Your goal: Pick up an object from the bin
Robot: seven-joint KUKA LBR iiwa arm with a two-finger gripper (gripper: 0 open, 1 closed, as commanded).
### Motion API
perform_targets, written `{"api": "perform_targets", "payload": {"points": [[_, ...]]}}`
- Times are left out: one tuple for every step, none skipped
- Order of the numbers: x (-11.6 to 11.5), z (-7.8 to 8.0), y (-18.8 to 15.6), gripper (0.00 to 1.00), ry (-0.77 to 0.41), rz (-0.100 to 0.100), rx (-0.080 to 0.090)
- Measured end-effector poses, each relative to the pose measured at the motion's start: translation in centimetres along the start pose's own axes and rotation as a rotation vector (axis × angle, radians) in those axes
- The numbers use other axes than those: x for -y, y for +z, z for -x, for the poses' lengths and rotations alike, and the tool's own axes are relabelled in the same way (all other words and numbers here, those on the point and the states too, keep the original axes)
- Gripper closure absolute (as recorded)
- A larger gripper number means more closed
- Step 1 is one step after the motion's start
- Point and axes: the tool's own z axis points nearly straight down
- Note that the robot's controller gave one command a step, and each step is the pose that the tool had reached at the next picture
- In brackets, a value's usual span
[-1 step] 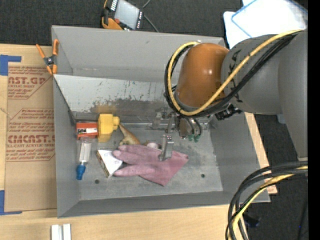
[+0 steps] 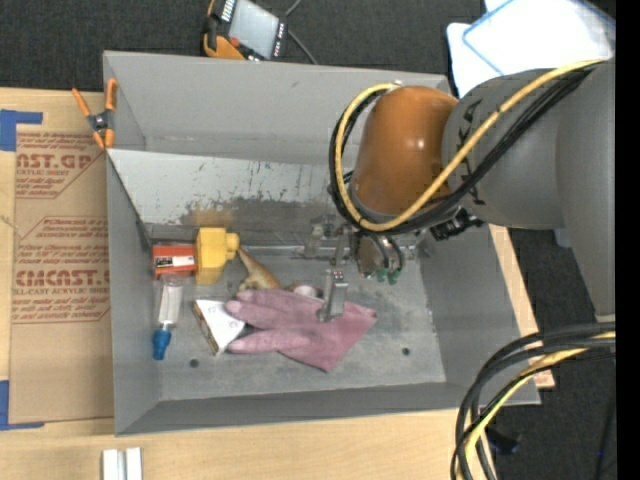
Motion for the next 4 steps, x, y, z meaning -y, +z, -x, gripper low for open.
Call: {"api": "perform_targets", "payload": {"points": [[-2.5, -2.0, 7.8, 0.00, 0.029, 0.002, -0.002], [-2.1, -1.9, 7.6, 0.00, 0.037, 0.003, 0.001], [-3.0, -0.7, 5.0, 1.00, -0.239, 0.004, -0.001], [-3.0, -0.7, 5.0, 1.00, -0.239, 0.004, -0.001]]}}
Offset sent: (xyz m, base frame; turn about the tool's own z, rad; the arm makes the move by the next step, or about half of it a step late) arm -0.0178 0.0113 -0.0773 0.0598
